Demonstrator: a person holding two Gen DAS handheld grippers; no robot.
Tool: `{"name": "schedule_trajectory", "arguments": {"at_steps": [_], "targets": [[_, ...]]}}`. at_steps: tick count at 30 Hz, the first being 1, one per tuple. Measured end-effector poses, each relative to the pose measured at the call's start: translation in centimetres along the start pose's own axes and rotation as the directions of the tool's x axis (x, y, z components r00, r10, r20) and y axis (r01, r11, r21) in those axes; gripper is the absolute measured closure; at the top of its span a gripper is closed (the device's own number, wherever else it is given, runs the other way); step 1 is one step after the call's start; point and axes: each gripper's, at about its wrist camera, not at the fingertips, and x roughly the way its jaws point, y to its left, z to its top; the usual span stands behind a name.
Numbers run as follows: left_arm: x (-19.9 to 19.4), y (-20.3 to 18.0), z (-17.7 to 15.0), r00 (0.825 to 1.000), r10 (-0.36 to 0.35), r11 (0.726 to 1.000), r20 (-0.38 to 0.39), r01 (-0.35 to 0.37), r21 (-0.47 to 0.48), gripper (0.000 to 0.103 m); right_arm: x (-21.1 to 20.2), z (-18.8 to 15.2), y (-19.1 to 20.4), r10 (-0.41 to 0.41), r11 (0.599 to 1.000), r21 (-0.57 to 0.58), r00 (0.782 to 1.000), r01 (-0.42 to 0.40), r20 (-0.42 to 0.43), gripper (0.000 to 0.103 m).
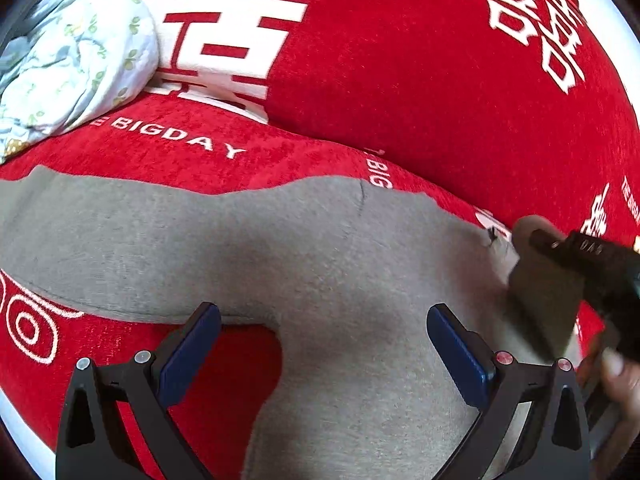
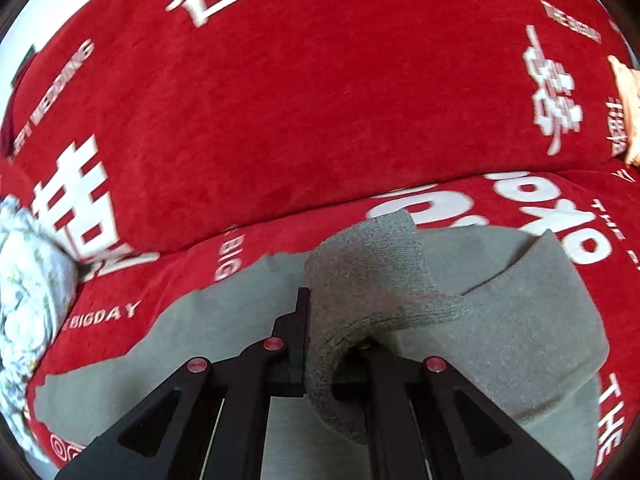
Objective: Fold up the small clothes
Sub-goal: 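Carry the held sleeve across the sweater body with the right tool, then open the right tool to lay the sleeve on the body, then reach the left tool to the other sleeve cuff and grasp it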
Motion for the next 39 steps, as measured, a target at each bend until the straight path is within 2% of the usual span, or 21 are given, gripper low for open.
{"name": "schedule_trajectory", "arguments": {"at_steps": [11,14,15,16,17,18,19,24,26,29,33,34,35,36,39], "targets": [[0.5,2.6,0.7,1.0,-0.008,0.995,-0.018,0.006,-0.102,0.0,3.3,-3.4,5.8,0.026,0.991,-0.125,0.996,-0.036,-0.082,0.098],[0.5,2.9,0.7,1.0,-0.004,0.994,-0.021,0.002,-0.108,0.0,4.6,-4.6,6.4,0.05,0.988,-0.139,0.989,-0.069,-0.138,0.089],[0.5,3.0,0.7,1.0,-0.002,0.994,-0.02,0.0,-0.111,0.0,4.9,-5.0,6.6,0.064,0.986,-0.144,0.985,-0.087,-0.161,0.08],[0.4,3.1,0.7,1.0,-0.005,0.993,-0.017,0.003,-0.115,0.0,5.0,-5.2,6.7,0.082,0.983,-0.146,0.982,-0.108,-0.173,0.063],[0.4,3.3,0.8,1.0,-0.005,0.992,-0.014,0.003,-0.124,0.0,5.1,-5.3,6.7,0.102,0.982,-0.14,0.978,-0.129,-0.182,0.054],[0.3,3.4,0.8,1.0,-0.001,0.992,-0.013,-0.001,-0.129,0.0,4.8,-5.3,6.8,0.132,0.978,-0.139,0.975,-0.158,-0.178,0.035],[0.3,3.5,0.9,1.0,0.003,0.991,-0.009,-0.004,-0.131,0.0,4.3,-5.2,6.9,0.157,0.973,-0.146,0.975,-0.181,-0.16,0.024],[0.6,3.6,0.9,1.0,0.019,0.991,-0.015,-0.021,-0.131,0.0,-0.1,-3.8,5.4,0.21,0.96,-0.177,0.975,-0.219,-0.069,0.023],[0.8,3.4,0.8,1.0,0.021,0.992,-0.021,-0.024,-0.123,0.0,-1.8,-3.4,3.3,0.162,0.971,-0.173,0.986,-0.164,-0.026,0.023],[0.8,3.1,0.7,0.999,0.027,0.994,-0.02,-0.029,-0.11,0.0,-1.5,-3.2,-2.0,-0.041,0.992,-0.12,0.999,0.04,-0.005,0.023],[0.6,2.7,0.6,0.999,0.041,0.994,-0.01,-0.041,-0.098,0.0,1.1,-5.0,-6.2,-0.229,0.973,-0.048,0.968,0.226,-0.098,0.022],[0.6,2.7,0.6,0.999,0.049,0.994,-0.007,-0.05,-0.095,0.0,1.7,-5.6,-6.1,-0.245,0.969,-0.057,0.962,0.24,-0.121,0.022],[0.5,2.8,0.6,0.998,0.057,0.994,-0.005,-0.058,-0.094,0.0,2.1,-6.3,-5.4,-0.267,0.962,-0.084,0.958,0.259,-0.108,0.021],[0.4,2.9,0.7,0.998,0.07,0.993,-0.002,-0.07,-0.093,0.0,1.9,-6.9,-4.1,-0.29,0.951,-0.131,0.955,0.281,-0.054,0.02],[-0.3,3.9,1.0,0.994,0.103,0.989,0.025,-0.1,-0.111,0.0,1.8,-7.3,0.1,-0.176,0.958,-0.24,0.982,0.156,-0.064,0.02]]}}
